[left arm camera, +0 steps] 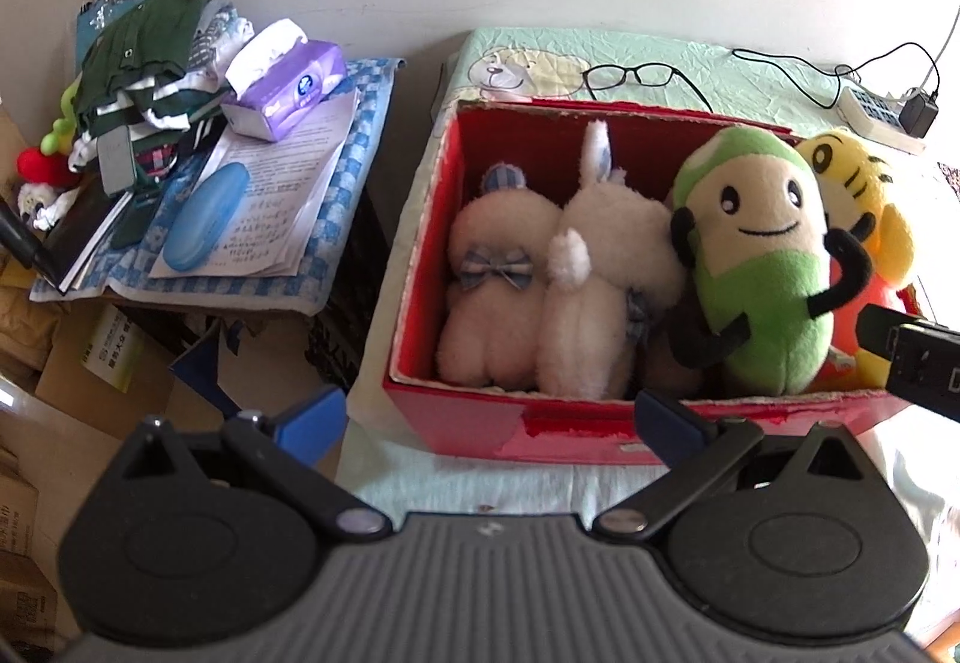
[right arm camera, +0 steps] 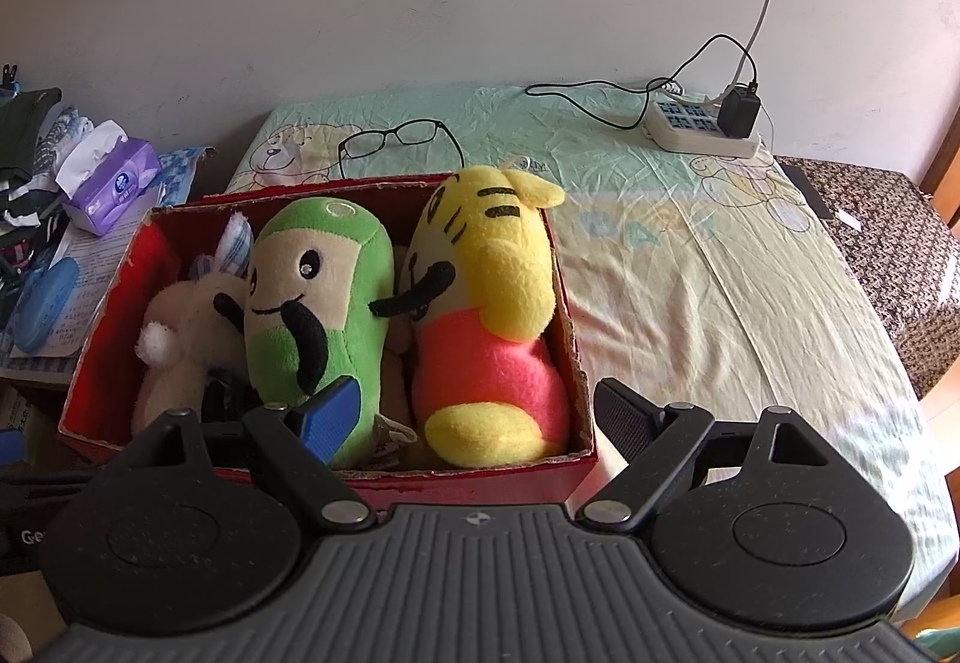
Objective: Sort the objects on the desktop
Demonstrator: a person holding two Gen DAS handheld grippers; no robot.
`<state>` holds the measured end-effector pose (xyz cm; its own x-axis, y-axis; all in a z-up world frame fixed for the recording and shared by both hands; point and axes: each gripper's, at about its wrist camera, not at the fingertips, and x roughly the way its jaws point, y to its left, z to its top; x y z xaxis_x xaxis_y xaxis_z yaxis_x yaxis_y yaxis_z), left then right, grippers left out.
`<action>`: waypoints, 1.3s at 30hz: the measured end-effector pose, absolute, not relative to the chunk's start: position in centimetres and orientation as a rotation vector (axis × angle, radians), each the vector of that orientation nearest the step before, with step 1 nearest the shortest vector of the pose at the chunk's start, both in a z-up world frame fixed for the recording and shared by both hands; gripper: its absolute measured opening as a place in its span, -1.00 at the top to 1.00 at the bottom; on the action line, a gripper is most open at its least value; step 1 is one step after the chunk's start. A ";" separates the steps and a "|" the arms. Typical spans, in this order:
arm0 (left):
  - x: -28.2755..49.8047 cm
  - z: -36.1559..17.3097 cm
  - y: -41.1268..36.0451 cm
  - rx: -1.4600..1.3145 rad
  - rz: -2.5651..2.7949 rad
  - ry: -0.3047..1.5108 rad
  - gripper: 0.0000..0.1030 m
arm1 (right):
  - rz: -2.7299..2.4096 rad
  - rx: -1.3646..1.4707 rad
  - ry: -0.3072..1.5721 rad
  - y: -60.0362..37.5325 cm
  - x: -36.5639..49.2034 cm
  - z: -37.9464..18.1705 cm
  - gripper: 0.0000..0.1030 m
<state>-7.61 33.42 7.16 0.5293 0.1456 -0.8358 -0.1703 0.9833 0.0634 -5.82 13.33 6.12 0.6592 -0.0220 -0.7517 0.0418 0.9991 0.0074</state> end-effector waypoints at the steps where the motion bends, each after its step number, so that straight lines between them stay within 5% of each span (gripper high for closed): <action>1: -7.7 7.2 33.2 -0.024 0.189 0.998 -0.99 | -0.032 0.026 0.853 13.2 -5.9 6.1 -0.70; 39: -8.3 7.3 34.3 0.046 0.212 0.998 -0.99 | -0.031 0.033 0.906 13.4 -7.3 6.1 -0.69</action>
<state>-8.26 34.26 7.31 0.5230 0.1978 -0.8291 -0.1560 0.9785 0.1350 -7.27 13.36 6.08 0.6162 -0.0130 -0.7875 0.0407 0.9991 0.0153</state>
